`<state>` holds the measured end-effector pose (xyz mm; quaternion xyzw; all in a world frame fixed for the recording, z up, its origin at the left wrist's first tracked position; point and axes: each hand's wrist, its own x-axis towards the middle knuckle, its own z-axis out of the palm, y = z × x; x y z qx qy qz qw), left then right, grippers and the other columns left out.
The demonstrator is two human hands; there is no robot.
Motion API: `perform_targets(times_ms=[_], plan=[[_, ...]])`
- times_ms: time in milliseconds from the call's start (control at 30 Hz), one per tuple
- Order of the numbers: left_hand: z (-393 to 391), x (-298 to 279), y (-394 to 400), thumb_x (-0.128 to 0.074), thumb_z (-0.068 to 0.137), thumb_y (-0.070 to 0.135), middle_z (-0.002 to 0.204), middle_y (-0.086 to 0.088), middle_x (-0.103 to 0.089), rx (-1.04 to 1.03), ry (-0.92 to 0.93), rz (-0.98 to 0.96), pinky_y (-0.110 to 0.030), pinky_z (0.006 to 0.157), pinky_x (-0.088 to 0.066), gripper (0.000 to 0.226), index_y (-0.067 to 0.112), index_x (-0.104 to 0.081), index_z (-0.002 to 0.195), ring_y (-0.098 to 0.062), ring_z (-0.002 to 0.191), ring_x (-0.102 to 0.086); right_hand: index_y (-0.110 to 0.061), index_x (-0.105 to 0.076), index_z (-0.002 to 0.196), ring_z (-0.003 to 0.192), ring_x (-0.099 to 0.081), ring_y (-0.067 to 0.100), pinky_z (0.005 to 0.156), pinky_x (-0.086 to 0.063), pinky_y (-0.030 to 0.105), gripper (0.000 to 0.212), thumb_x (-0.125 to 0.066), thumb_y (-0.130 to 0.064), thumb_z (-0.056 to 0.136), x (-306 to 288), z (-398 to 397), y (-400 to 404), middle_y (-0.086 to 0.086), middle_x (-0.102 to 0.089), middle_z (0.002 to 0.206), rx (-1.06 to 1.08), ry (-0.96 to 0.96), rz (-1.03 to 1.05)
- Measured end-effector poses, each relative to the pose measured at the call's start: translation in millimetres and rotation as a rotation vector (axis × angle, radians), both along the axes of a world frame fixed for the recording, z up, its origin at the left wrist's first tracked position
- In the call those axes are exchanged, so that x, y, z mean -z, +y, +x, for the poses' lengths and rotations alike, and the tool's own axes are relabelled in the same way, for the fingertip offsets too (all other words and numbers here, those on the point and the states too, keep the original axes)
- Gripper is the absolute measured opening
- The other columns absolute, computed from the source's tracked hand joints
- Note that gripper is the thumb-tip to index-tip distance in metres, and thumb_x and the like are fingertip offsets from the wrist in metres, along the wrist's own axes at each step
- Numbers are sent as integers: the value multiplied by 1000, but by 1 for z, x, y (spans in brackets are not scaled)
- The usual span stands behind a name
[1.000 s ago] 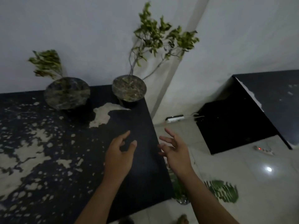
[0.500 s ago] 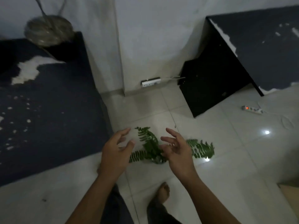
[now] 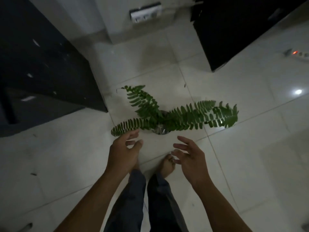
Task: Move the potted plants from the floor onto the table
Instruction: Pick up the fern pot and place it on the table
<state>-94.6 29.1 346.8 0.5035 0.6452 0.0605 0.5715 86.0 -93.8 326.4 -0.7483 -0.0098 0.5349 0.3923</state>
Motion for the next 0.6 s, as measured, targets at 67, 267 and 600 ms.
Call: perform_targets(times_ms=[67,267,600], plan=[[6,46,-6,-70,91,17,114,11,-70,7,18,-42,-28,92,-53,34,26,-70,124,-10,103,-66,-19,-72,114,80,-73,16,68,-60,33,36,-63,8,92,45,4,-5,15,-73,110,11,30,-55],[27,199,-27,-69,92,19,113,3,-70,-43,17,-302,-35,90,-57,34,26,-68,125,-15,104,-66,-14,-69,122,99,-73,33,94,-56,57,37,-63,4,90,185,19,-15,17,-75,105,-64,45,-196],[47,372,-18,-58,96,-3,138,-9,-54,-362,-128,-528,-47,89,-57,59,16,-41,149,-30,121,-59,-3,-56,115,93,-69,35,98,-54,58,21,-58,3,95,336,53,18,16,-68,100,-106,46,-227]])
